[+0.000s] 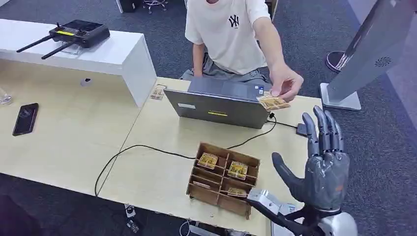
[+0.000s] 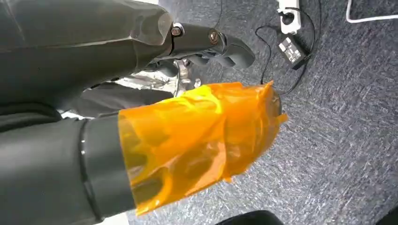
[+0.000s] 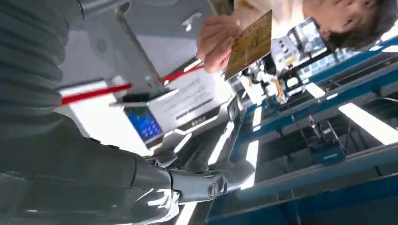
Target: Pass the card to the sensor for recognition and then transmit it.
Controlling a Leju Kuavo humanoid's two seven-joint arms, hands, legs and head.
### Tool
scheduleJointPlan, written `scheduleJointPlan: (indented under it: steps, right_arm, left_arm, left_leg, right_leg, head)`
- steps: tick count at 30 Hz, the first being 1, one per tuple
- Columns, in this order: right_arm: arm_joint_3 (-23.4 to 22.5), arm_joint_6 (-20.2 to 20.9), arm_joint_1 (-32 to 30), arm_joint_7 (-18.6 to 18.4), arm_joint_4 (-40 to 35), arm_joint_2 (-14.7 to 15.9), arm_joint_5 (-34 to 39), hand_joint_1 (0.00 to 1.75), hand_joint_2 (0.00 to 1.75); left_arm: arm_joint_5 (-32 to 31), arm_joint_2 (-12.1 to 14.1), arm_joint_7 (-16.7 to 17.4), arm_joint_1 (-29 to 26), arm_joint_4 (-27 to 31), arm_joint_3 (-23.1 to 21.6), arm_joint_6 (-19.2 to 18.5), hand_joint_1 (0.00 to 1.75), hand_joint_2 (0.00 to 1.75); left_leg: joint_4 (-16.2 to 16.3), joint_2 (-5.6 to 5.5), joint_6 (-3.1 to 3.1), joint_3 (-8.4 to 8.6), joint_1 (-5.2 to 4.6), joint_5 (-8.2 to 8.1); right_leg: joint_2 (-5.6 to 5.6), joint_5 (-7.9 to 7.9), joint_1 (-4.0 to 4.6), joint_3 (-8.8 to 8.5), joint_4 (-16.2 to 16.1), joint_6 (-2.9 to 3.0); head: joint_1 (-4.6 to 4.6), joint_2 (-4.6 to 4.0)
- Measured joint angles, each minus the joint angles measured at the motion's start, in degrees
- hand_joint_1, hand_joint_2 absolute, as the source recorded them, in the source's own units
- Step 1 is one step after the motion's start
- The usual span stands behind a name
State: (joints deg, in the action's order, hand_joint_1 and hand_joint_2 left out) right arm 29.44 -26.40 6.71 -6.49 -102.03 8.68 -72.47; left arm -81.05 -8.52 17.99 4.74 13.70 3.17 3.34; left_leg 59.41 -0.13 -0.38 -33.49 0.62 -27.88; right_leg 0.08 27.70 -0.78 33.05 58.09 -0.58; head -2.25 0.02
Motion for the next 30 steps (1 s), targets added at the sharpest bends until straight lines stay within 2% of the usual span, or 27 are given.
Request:
scheduleJointPlan:
  steps: [9, 15, 16, 17, 30]
  right_arm:
    - [-3.6, 0.5, 9.6, -3.9, 10.8, 0.0, -10.8, 0.00, 1.75]
    - [-5.8, 1.5, 11.9, -5.6, 15.7, 0.0, -13.5, 0.00, 1.75]
    - [-5.9, 1.7, 12.1, -5.7, 16.1, 0.0, -13.8, 0.52, 1.75]
    - [-6.2, 2.1, 12.2, -6.0, 16.6, 0.0, -14.1, 1.71, 1.75]
    - [-7.2, 3.4, 12.5, -7.0, 18.4, -0.1, -14.5, 1.75, 1.75]
  left_arm:
    - [-1.1, 0.2, 0.0, 1.1, 0.1, -3.4, -2.0, 0.00, 0.00]
    - [-1.6, 0.2, 0.5, 1.4, 0.1, -5.0, -2.6, 0.00, 0.00]
    - [-1.6, 0.3, 0.5, 1.4, 0.1, -5.2, -2.6, 0.00, 0.00]
    - [-1.6, 0.3, 0.5, 1.4, 0.1, -5.6, -2.7, 0.00, 0.00]
    - [-1.9, 0.4, 0.9, 1.5, 0.4, -7.0, -3.2, 0.00, 0.00]
  left_leg:
    - [0.0, -0.02, -0.01, 0.00, 0.00, 0.09]
    - [0.0, -0.04, -0.01, 0.00, 0.00, 0.09]
    - [0.0, -0.04, -0.01, 0.00, 0.00, 0.09]
    - [0.0, -0.04, -0.01, -0.01, 0.00, 0.09]
    - [0.0, -0.04, -0.02, -0.01, 0.00, 0.09]
  right_leg:
    - [-0.02, -0.07, 0.00, 0.00, 0.0, 0.01]
    - [-0.02, -0.07, 0.00, 0.01, 0.0, 0.01]
    - [-0.02, -0.07, 0.00, 0.01, 0.0, 0.01]
    - [-0.02, -0.07, 0.00, 0.01, 0.0, 0.01]
    - [-0.02, -0.07, 0.00, 0.01, 0.0, 0.01]
  head:
    - [0.00, 0.00]
    - [0.00, 0.00]
    - [0.00, 0.00]
    - [0.02, 0.00]
    - [0.02, 0.00]
